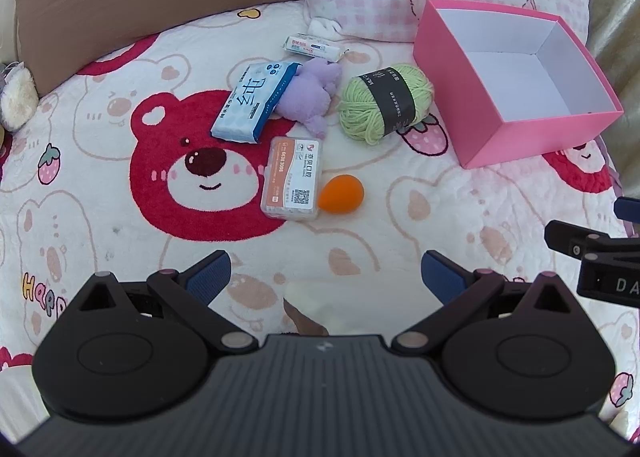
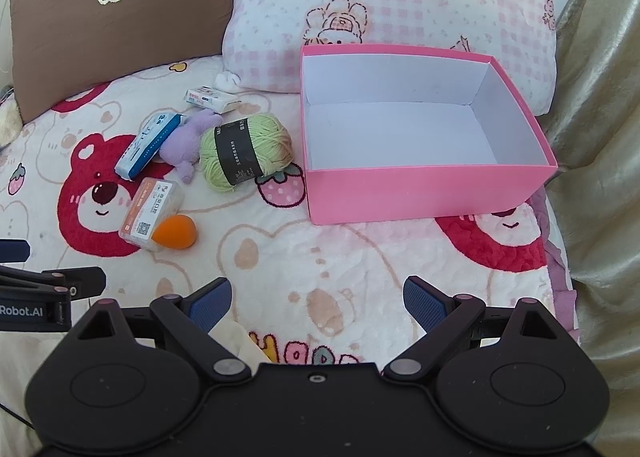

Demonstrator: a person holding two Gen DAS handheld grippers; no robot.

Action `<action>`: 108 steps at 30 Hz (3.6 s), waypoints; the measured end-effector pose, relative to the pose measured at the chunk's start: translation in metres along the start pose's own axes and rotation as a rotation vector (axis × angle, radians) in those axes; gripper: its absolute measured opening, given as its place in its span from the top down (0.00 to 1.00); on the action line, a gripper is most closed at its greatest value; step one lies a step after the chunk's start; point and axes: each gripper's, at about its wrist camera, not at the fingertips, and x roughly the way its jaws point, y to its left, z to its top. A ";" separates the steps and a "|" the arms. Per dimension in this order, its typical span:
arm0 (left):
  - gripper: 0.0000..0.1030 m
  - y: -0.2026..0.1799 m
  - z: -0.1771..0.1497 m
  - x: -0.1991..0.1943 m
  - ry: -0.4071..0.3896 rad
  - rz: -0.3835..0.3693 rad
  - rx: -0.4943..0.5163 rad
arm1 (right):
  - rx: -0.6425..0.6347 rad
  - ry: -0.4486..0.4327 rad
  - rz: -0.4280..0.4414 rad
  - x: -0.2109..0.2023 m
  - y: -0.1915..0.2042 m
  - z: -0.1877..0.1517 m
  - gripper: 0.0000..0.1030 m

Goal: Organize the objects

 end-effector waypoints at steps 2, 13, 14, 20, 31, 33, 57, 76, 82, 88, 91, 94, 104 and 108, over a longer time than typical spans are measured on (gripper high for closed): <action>0.00 0.001 0.001 -0.002 0.000 0.006 0.005 | 0.004 -0.001 0.009 -0.002 -0.002 0.001 0.08; 0.00 0.017 0.028 -0.039 -0.060 -0.006 0.026 | -0.012 0.000 0.089 -0.029 -0.016 0.023 0.08; 0.00 0.017 0.031 -0.041 -0.067 -0.004 0.032 | -0.019 0.003 0.096 -0.030 -0.015 0.026 0.08; 0.00 0.020 0.054 -0.055 -0.100 0.012 0.078 | -0.057 -0.011 0.155 -0.041 -0.006 0.048 0.08; 0.00 0.043 0.079 -0.054 -0.118 0.003 0.086 | -0.299 -0.147 0.354 -0.050 0.041 0.066 0.08; 0.01 0.046 0.079 -0.044 -0.089 -0.008 0.091 | -0.402 -0.129 0.352 -0.044 0.052 0.068 0.08; 0.10 0.099 0.037 0.076 0.043 -0.222 -0.174 | -0.918 -0.026 0.464 0.050 0.140 0.054 0.09; 0.19 0.126 0.022 0.133 0.119 -0.287 -0.331 | -1.046 -0.048 0.449 0.124 0.171 0.044 0.10; 0.29 0.128 0.014 0.145 0.110 -0.307 -0.366 | -1.122 -0.056 0.342 0.149 0.179 0.036 0.10; 0.33 0.129 0.009 0.152 0.112 -0.342 -0.424 | -1.162 -0.046 0.326 0.158 0.178 0.032 0.10; 0.34 0.128 0.008 0.157 0.133 -0.361 -0.444 | -1.161 -0.043 0.328 0.163 0.179 0.033 0.09; 0.34 0.123 0.008 0.159 0.149 -0.341 -0.437 | -1.191 -0.036 0.325 0.173 0.186 0.033 0.09; 0.35 0.129 0.002 0.175 0.122 -0.374 -0.487 | -1.143 0.019 0.362 0.190 0.185 0.039 0.07; 0.35 0.131 0.001 0.176 0.098 -0.387 -0.505 | -1.154 0.028 0.359 0.195 0.188 0.039 0.05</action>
